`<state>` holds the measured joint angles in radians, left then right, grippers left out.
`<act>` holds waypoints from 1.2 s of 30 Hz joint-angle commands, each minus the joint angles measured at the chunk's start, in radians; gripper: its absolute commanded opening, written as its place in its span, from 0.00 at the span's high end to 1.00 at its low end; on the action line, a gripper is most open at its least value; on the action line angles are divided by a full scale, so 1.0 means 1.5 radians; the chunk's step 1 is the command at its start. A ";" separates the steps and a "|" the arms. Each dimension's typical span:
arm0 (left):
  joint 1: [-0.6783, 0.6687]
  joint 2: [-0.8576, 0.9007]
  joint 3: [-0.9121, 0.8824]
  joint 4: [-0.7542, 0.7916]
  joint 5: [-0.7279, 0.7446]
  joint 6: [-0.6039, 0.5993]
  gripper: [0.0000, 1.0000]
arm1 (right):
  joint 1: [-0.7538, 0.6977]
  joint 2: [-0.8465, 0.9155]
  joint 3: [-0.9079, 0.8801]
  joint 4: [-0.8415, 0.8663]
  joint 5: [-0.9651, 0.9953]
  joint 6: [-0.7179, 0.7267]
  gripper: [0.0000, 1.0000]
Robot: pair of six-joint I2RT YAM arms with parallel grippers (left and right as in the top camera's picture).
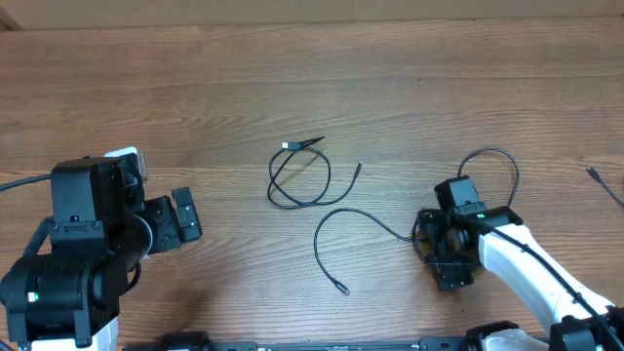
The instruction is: Untangle cables
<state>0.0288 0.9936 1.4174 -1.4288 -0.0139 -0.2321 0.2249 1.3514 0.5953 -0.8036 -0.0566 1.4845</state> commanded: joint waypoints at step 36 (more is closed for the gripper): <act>0.005 0.026 0.008 0.000 0.007 0.010 0.00 | -0.023 0.056 0.050 0.166 0.145 -0.324 0.96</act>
<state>0.0288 1.0222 1.4174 -1.4288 -0.0139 -0.2321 0.2138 1.4395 0.6193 -0.5556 0.1001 1.2282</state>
